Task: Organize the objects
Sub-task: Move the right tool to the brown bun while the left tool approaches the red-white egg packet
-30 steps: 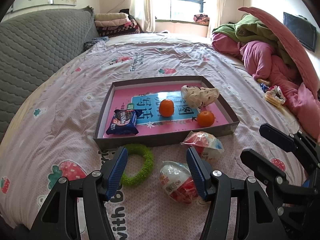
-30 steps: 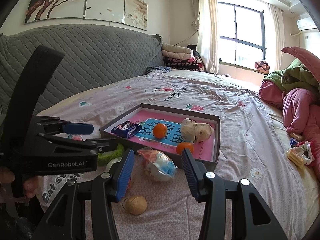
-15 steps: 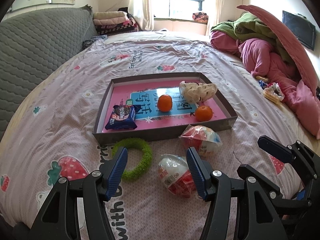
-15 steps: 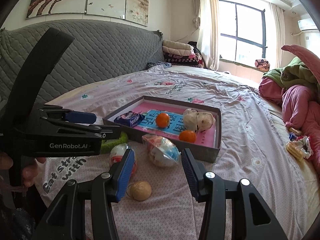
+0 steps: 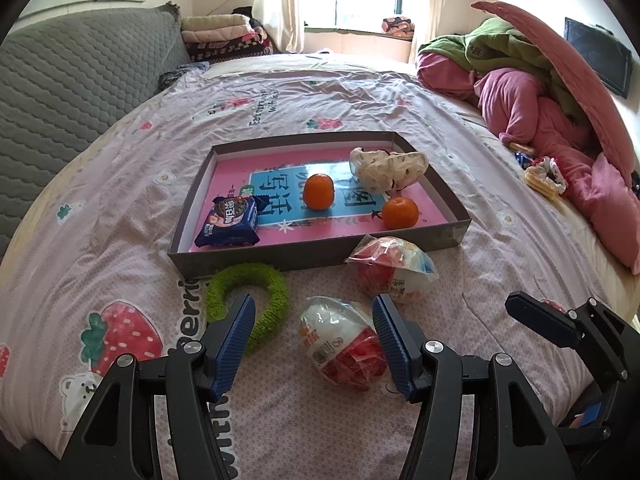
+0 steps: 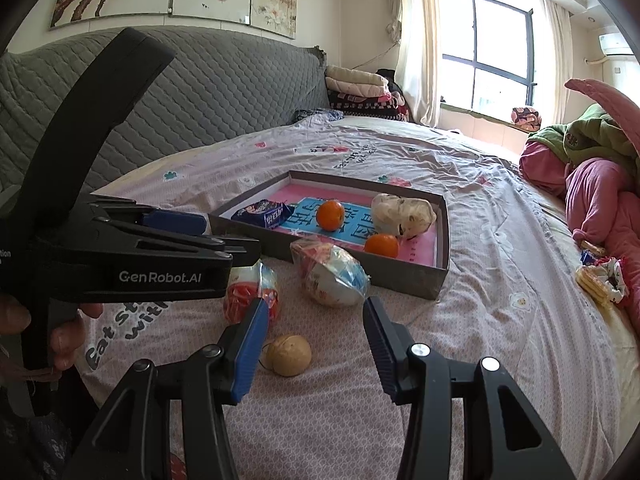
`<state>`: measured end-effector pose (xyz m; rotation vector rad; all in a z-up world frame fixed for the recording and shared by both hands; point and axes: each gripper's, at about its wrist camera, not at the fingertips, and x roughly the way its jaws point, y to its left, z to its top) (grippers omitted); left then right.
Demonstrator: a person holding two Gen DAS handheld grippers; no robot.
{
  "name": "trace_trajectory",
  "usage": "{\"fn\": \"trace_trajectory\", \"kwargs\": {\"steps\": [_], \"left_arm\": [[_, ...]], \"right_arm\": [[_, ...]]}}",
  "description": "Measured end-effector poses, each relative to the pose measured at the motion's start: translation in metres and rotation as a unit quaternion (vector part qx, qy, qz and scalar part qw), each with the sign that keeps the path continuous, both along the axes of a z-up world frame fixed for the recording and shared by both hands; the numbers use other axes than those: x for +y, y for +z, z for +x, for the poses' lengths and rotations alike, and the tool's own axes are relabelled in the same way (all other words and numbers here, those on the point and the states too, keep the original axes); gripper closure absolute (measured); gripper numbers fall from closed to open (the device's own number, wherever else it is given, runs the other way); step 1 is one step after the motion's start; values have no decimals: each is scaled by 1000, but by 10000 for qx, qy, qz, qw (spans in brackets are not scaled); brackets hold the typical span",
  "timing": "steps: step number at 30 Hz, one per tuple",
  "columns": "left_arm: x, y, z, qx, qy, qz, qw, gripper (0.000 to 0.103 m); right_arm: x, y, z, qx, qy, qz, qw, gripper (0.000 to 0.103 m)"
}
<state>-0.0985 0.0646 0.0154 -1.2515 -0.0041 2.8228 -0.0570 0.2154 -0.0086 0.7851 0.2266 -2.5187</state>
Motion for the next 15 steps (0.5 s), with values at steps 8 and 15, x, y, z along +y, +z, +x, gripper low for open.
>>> {"fn": "trace_trajectory", "kwargs": {"steps": [8, 15], "left_arm": [[2, -5, -1, -72, -14, 9, 10000, 40], [8, -9, -2, -89, -27, 47, 9999, 40]], "right_arm": [[1, -6, -1, -127, -44, 23, 9999, 54], [-3, -13, -1, -224, -23, 99, 9997, 54]]}}
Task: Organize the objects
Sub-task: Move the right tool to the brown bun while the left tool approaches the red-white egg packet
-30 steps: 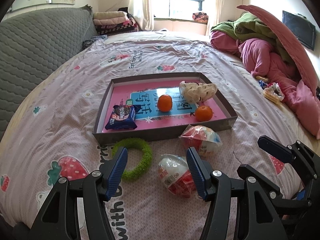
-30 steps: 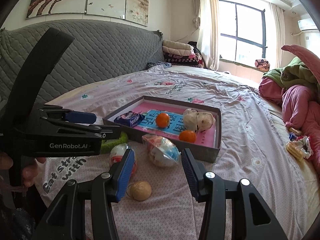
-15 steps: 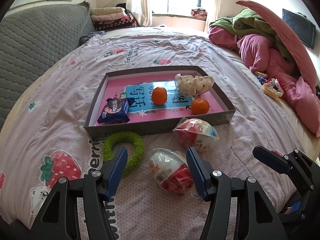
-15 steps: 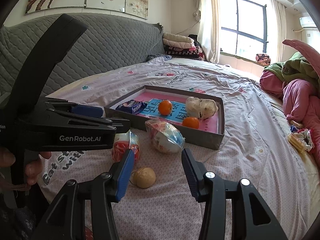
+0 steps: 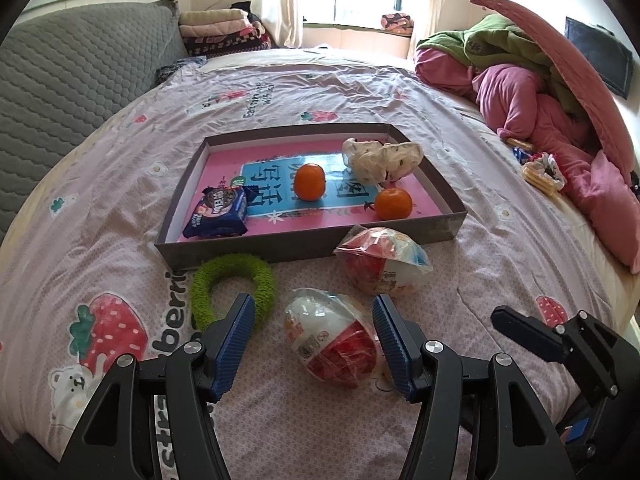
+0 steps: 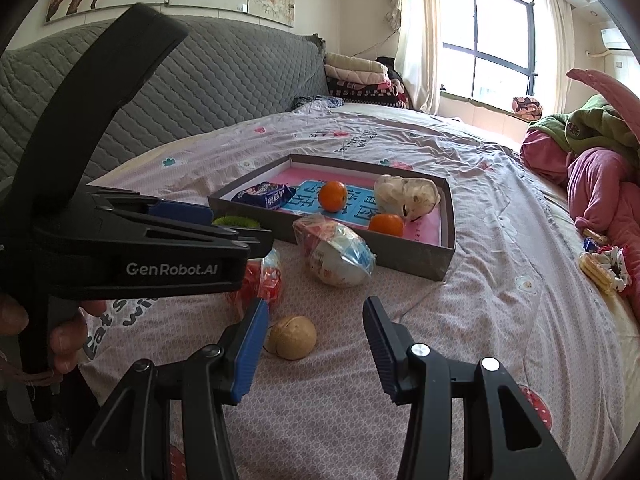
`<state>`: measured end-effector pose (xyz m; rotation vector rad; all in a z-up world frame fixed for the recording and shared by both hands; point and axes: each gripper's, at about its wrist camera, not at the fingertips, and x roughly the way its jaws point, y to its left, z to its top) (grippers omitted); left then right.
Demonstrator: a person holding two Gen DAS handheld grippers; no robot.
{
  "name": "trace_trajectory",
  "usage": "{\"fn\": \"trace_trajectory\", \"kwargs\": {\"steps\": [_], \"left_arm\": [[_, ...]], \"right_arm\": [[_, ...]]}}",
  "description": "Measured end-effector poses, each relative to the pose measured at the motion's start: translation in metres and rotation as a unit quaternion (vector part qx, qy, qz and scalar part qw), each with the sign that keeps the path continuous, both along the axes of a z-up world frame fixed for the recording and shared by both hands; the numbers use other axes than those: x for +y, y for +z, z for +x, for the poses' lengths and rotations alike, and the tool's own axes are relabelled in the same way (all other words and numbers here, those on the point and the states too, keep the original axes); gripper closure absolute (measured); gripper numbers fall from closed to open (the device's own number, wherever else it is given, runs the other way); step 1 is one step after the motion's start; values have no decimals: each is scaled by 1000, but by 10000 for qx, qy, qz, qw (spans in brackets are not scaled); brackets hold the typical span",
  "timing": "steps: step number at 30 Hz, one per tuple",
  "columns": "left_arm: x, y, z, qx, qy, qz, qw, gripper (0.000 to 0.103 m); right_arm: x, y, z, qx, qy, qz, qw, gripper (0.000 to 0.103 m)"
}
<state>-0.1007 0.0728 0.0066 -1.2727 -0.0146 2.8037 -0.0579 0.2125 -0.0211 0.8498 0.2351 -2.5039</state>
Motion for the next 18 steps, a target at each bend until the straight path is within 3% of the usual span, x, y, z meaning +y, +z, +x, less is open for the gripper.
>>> {"fn": "trace_trajectory", "kwargs": {"steps": [18], "left_arm": [[10, -21, -13, -196, 39, -130, 9997, 40]], "right_arm": [[-8, -14, -1, -233, 38, 152, 9996, 54]]}}
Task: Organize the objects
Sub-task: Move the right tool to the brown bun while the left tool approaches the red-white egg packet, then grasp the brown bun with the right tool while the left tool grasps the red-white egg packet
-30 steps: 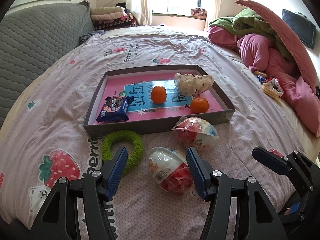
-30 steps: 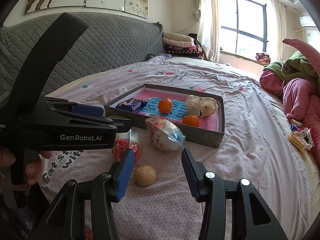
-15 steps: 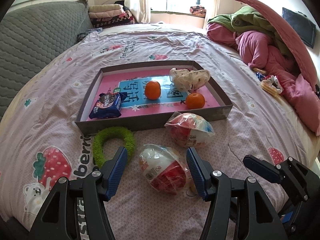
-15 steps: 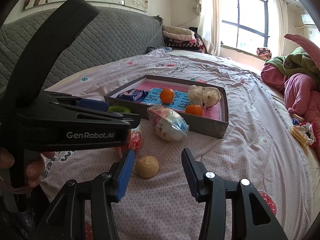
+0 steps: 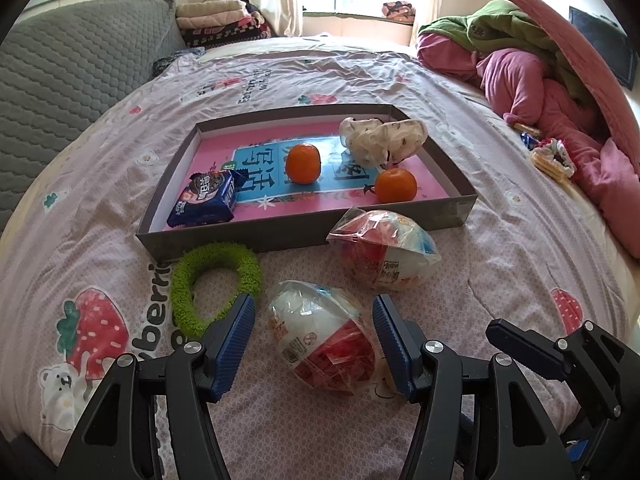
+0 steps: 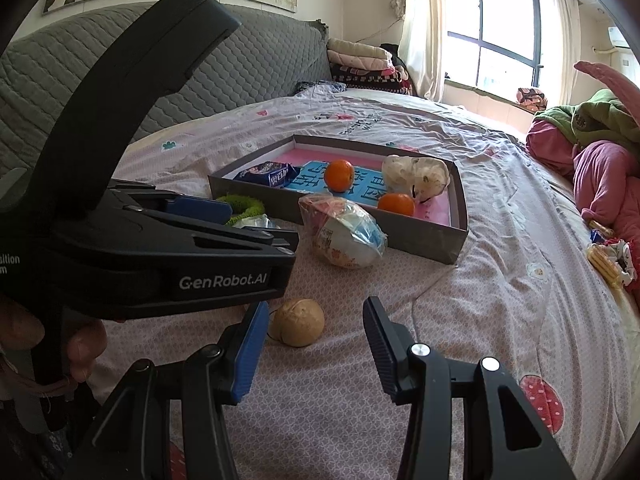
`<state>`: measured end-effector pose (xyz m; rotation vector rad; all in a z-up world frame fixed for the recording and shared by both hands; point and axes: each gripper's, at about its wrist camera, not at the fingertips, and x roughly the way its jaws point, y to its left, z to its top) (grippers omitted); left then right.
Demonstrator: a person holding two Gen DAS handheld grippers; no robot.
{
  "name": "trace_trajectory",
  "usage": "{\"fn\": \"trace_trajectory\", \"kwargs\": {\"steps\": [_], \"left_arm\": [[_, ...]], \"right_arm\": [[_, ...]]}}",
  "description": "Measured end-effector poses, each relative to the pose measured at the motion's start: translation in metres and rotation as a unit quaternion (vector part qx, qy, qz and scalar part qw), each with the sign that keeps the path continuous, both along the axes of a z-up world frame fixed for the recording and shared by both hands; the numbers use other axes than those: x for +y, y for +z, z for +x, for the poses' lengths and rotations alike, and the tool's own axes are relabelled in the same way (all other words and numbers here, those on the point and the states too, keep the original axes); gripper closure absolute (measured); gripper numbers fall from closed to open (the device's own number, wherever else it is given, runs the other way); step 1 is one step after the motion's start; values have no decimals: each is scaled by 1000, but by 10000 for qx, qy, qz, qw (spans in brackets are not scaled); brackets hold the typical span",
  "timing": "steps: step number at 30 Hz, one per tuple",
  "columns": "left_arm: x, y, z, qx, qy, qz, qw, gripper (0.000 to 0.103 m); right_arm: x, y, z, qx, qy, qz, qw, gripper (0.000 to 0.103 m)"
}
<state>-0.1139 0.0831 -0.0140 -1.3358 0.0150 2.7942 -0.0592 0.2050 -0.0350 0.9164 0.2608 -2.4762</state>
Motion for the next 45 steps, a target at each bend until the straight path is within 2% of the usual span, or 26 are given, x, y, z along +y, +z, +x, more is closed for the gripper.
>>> {"fn": "trace_trajectory", "kwargs": {"steps": [14, 18, 35, 45], "left_arm": [[-11, -5, 8, -81, 31, -18, 10000, 40], [-17, -5, 11, -94, 43, 6, 9999, 36], [-31, -8, 22, -105, 71, 158, 9998, 35], [-43, -8, 27, -106, 118, 256, 9995, 30]], "right_arm": [[-4, -11, -6, -186, 3, 59, 9998, 54], [-7, -16, -9, -258, -1, 78, 9996, 54], [-19, -25, -13, -285, 52, 207, 9994, 54], [-22, -34, -18, -274, -32, 262, 9993, 54]]}}
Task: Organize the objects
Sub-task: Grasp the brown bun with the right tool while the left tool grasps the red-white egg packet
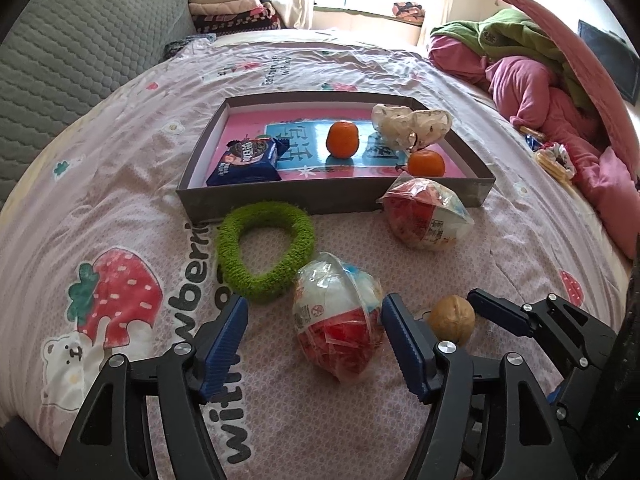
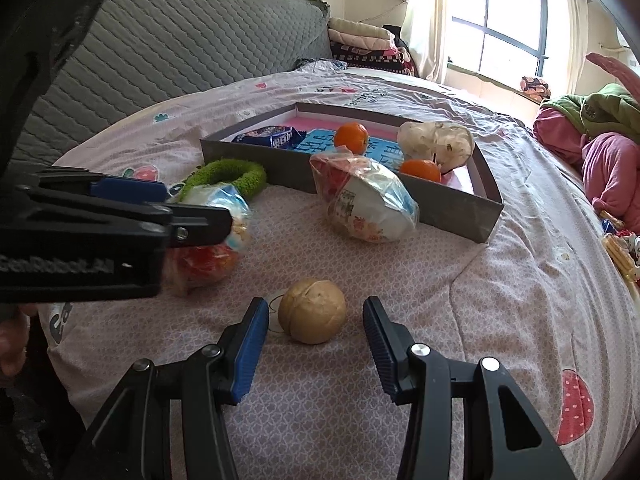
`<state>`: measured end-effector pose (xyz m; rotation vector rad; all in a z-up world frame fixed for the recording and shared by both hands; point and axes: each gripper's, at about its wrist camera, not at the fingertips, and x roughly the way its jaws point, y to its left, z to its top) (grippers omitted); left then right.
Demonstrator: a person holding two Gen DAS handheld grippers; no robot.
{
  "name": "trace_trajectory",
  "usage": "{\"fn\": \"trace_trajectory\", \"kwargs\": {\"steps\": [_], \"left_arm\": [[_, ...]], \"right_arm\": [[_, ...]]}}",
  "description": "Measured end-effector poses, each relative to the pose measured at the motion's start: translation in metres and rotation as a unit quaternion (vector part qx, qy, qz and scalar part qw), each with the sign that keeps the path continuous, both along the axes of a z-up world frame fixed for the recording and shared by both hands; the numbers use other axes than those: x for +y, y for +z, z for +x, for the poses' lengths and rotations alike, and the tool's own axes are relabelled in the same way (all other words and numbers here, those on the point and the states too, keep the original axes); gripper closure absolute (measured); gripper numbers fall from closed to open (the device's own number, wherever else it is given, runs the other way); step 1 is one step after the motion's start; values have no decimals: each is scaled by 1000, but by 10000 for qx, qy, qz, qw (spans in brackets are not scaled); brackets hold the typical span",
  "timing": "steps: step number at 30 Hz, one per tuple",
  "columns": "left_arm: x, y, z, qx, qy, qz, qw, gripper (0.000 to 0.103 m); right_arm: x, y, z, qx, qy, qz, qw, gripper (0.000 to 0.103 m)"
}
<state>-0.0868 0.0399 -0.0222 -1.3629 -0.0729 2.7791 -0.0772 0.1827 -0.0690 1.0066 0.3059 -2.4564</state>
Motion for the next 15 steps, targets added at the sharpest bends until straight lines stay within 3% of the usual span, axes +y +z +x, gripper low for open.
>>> {"fn": "trace_trajectory", "kwargs": {"steps": [10, 15], "left_arm": [[-8, -1, 3, -36, 45, 128, 9999, 28], [-7, -4, 2, -54, 25, 167, 9998, 28]], "right_arm": [[-3, -4, -2, 87, 16, 20, 10000, 59], [0, -4, -5, 67, -7, -49, 10000, 67]]}}
